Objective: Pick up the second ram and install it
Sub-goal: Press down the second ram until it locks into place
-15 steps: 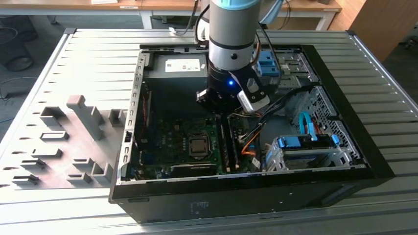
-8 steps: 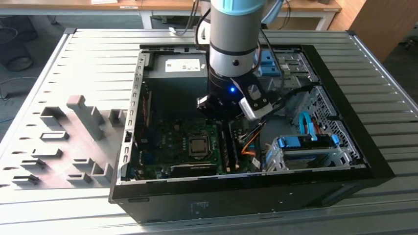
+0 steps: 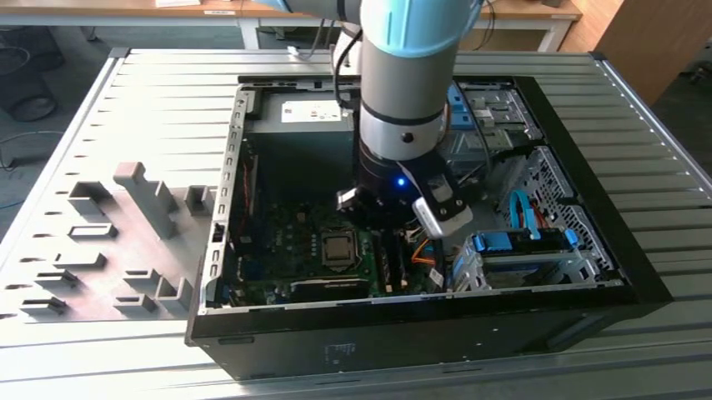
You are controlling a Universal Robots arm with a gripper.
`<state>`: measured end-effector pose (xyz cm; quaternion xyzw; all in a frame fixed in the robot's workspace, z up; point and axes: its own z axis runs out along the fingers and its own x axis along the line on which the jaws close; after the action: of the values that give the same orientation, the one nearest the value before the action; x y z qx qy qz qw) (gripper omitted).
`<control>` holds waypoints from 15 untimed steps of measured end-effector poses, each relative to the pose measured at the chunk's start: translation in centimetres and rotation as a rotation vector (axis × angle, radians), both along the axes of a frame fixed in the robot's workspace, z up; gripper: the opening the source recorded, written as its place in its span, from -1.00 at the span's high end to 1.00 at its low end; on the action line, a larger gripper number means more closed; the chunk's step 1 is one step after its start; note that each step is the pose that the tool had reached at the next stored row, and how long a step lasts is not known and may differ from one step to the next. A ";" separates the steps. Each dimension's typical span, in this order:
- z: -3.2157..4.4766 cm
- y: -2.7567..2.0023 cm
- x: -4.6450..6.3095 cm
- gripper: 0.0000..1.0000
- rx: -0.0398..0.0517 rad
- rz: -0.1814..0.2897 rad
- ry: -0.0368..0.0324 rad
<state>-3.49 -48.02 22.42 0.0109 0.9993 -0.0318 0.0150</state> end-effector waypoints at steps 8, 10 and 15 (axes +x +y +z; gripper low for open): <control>-0.57 -0.98 0.0 0.79 -0.0035 0.000 0.0006; -0.75 -1.00 0.0 0.79 -0.0037 0.000 0.0004; -0.80 -1.02 0.0 0.79 -0.0034 0.000 -0.0001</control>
<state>-3.50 -49.04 21.61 0.0108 0.9993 -0.0335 0.0151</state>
